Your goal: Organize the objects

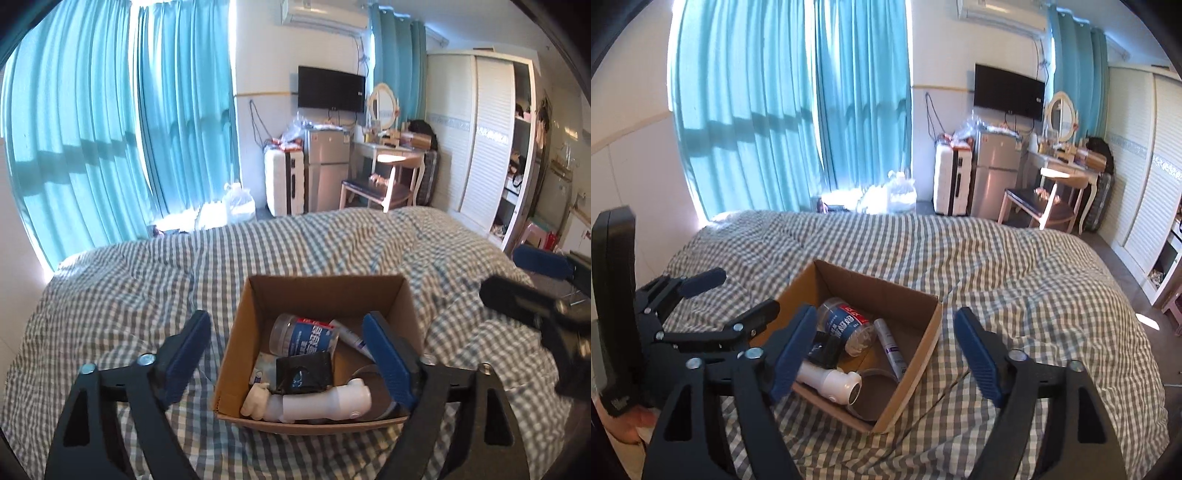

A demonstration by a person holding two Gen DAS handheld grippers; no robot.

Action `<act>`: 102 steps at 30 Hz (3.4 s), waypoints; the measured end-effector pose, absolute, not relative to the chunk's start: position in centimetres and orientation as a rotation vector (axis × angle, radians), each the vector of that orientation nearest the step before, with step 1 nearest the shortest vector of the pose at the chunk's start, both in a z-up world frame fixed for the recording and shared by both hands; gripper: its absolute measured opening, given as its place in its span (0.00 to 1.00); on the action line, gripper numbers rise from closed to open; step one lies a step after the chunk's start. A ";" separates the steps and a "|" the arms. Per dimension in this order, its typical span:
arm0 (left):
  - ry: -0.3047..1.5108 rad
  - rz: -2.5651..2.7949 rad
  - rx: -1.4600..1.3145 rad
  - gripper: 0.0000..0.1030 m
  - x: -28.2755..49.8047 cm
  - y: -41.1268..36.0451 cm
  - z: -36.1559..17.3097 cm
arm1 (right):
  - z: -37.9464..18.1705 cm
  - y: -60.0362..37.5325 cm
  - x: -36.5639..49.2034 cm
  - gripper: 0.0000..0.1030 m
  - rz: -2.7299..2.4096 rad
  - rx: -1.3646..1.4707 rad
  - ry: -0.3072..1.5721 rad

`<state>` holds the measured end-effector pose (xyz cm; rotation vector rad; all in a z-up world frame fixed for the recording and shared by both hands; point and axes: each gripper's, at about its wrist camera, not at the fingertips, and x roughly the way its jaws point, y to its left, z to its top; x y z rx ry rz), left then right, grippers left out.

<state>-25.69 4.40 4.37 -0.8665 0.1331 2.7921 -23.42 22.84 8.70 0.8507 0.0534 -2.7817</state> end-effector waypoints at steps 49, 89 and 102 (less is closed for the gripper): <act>0.050 3.094 -0.561 1.00 -8.4 0.4 1.7 | 1.8 22.9 -9.4 0.98 -3.018 0.501 0.110; 0.138 3.103 -0.566 1.00 -8.1 0.9 1.8 | 2.1 22.5 -9.3 0.98 -2.996 0.534 0.083; 0.115 3.100 -0.581 1.00 -8.1 0.4 1.5 | 2.1 22.6 -9.0 0.98 -3.001 0.529 0.080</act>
